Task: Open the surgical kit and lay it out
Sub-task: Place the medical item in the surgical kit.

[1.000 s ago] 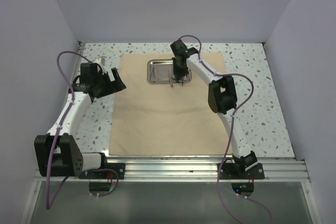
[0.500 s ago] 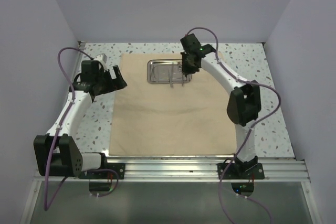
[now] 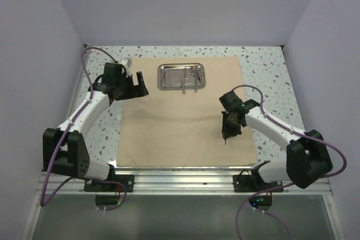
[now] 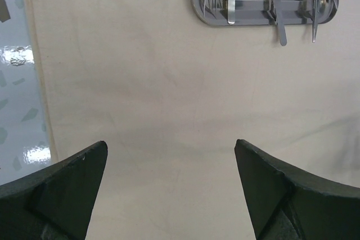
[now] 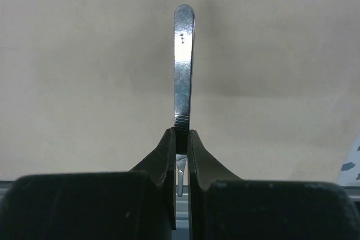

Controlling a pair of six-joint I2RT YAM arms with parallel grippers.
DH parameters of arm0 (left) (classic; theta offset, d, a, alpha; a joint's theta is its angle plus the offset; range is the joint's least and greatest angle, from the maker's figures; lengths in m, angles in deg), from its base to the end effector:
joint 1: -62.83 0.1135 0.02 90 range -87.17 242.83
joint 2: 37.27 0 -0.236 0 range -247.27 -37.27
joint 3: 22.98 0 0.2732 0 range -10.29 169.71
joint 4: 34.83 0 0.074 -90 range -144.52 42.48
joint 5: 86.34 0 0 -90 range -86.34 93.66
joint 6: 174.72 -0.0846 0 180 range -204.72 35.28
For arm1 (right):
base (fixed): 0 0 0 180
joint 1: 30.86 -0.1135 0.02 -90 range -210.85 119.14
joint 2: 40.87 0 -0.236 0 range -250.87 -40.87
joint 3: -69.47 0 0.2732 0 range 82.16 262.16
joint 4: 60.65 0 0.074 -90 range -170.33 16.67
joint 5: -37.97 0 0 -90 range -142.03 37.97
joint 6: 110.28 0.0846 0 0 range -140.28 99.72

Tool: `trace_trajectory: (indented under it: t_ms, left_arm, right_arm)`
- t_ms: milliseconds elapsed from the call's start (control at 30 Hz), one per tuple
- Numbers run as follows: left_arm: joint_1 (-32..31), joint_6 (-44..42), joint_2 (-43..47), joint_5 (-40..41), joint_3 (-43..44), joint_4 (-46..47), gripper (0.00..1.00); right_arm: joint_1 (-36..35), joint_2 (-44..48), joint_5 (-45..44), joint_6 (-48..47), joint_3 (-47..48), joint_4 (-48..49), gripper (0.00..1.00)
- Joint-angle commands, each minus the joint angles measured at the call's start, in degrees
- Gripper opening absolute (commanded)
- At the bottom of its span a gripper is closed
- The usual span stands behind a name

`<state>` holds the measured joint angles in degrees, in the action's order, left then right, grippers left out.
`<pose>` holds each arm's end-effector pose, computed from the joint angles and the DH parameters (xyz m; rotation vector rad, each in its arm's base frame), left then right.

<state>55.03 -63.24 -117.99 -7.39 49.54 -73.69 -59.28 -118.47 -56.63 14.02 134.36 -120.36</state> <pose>0.3538 -0.0648 0.1925 -0.1970 2.4166 -0.4676 0.2527 0.1290 0.1330 0.1630 2.8307 0.1309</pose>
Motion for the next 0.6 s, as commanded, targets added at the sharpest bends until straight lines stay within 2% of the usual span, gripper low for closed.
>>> trace_trajectory:
  t_ms: [0, 100, 267, 300, 367, 400, 500, 567]
  left_arm:
    - [-1.7, 0.4, -1.4, 0.3, 3.0, 3.7, 1.0]
    - [-2.5, 0.1, -1.9, 0.1, 4.1, 2.8, 1.0]
    - [-2.7, -1.3, -1.4, 1.3, 5.6, 0.9, 1.0]
    - [-2.7, -1.5, -1.1, 1.4, 5.6, 0.6, 1.0]
    - [-2.7, -1.5, -0.7, 1.7, 5.4, 0.2, 1.0]
    - [-2.7, -1.3, -0.3, 1.7, 4.9, 0.2, 1.0]
    - [-2.7, -0.8, 0.6, 1.8, 4.0, 0.3, 1.0]
    - [-2.7, -0.6, 1.1, 2.0, 3.7, 0.3, 1.0]
  right_arm:
    - [-0.3, 2.2, 3.7, 6.2, -5.6, 5.0, 0.0]
    - [-0.4, 0.6, 3.7, 6.9, -8.8, 7.8, 0.0]
    - [-0.6, -3.5, 5.6, 6.8, -8.8, 8.1, 0.0]
    - [-0.7, -3.8, 5.7, 6.2, -8.4, 6.8, 0.24]
    - [-0.7, -3.4, 5.0, 5.5, -6.7, 3.0, 0.47]
    - [-0.7, -3.0, 4.8, 5.2, -5.9, 1.5, 0.62]
    - [-0.8, -0.4, 0.7, 3.5, -1.2, -5.3, 0.74]
    - [-0.8, 0.5, -0.9, 2.3, 4.7, -9.8, 0.74]
